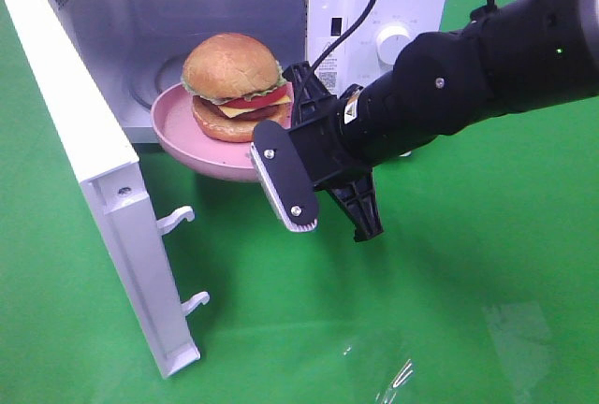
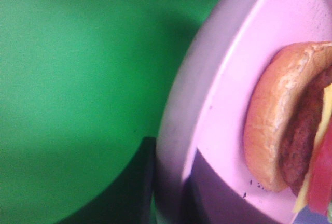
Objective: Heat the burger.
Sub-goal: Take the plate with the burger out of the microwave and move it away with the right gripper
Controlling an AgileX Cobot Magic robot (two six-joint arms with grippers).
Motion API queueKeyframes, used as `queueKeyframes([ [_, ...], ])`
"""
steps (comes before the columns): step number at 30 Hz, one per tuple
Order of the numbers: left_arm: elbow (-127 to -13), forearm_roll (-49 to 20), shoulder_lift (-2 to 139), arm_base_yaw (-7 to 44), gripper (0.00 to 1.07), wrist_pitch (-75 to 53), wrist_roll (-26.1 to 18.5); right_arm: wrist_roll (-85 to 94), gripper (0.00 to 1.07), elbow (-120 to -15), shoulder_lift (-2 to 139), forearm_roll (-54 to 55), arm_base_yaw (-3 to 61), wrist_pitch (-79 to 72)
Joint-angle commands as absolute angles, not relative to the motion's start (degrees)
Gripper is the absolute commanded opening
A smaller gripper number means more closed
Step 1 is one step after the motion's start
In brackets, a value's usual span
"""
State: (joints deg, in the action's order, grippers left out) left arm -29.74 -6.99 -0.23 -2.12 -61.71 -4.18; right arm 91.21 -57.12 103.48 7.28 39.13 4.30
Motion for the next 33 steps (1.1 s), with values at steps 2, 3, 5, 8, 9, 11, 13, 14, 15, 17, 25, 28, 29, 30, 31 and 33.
queueKeyframes([
  [2, -29.6, -7.3, -1.2, -2.3, 0.97, -61.2, -3.9, 90.2, 0.00, -55.0, 99.7, 7.6, 38.3, -1.0],
  [3, -29.6, -7.3, -1.2, -2.3, 0.97, -61.2, -3.9, 90.1, 0.00, -53.7, 98.7, 7.6, 38.3, -1.0],
  [5, -29.6, -7.3, -1.2, -2.3, 0.97, -61.2, -3.9, 90.1, 0.00, -53.1, 98.0, 7.6, 38.3, -1.1],
  [8, -29.6, -7.3, -1.2, -2.3, 0.97, -61.2, -3.9, 90.1, 0.00, -51.4, 96.4, 7.5, 38.3, -1.2],
  [9, -29.6, -7.3, -1.2, -2.3, 0.97, -61.2, -3.9, 90.1, 0.00, -51.4, 96.4, 7.5, 38.3, -1.2],
  [11, -29.6, -7.3, -1.2, -2.3, 0.97, -61.2, -3.9, 90.0, 0.00, -50.3, 95.2, 7.2, 38.3, -1.1],
  [13, -29.6, -7.3, -1.2, -2.3, 0.97, -61.2, -3.9, 89.0, 0.00, -47.9, 92.4, 5.7, 38.3, -0.9],
  [14, -29.6, -7.3, -1.2, -2.3, 0.97, -61.2, -3.9, 89.0, 0.00, -47.9, 92.4, 5.7, 38.3, -0.9],
  [15, -29.6, -7.3, -1.2, -2.3, 0.97, -61.2, -3.9, 87.7, 0.00, -47.0, 91.2, 4.6, 38.3, -0.7],
  [17, -29.6, -7.3, -1.2, -2.3, 0.97, -61.2, -3.9, 86.6, 0.00, -46.4, 90.5, 3.9, 38.3, -0.6],
  [25, -29.6, -7.3, -1.2, -2.3, 0.97, -61.2, -3.9, 79.4, 0.00, -41.5, 83.7, -2.3, 38.3, 0.4],
  [28, -29.6, -7.3, -1.2, -2.3, 0.97, -61.2, -3.9, 78.7, 0.00, -40.5, 82.3, -3.3, 38.3, 1.1],
  [29, -29.6, -7.3, -1.2, -2.3, 0.97, -61.2, -3.9, 78.3, 0.00, -39.4, 80.8, -3.4, 38.3, 1.7],
  [30, -29.6, -7.3, -1.2, -2.3, 0.97, -61.2, -3.9, 78.3, 0.00, -39.4, 80.8, -3.4, 38.3, 1.7],
  [31, -29.6, -7.3, -1.2, -2.3, 0.97, -61.2, -3.9, 78.2, 0.00, -39.0, 80.1, -3.6, 38.3, 2.2],
  [33, -29.6, -7.3, -1.2, -2.3, 0.97, -61.2, -3.9, 77.2, 0.00, -38.3, 78.7, -4.6, 38.3, 3.7],
])
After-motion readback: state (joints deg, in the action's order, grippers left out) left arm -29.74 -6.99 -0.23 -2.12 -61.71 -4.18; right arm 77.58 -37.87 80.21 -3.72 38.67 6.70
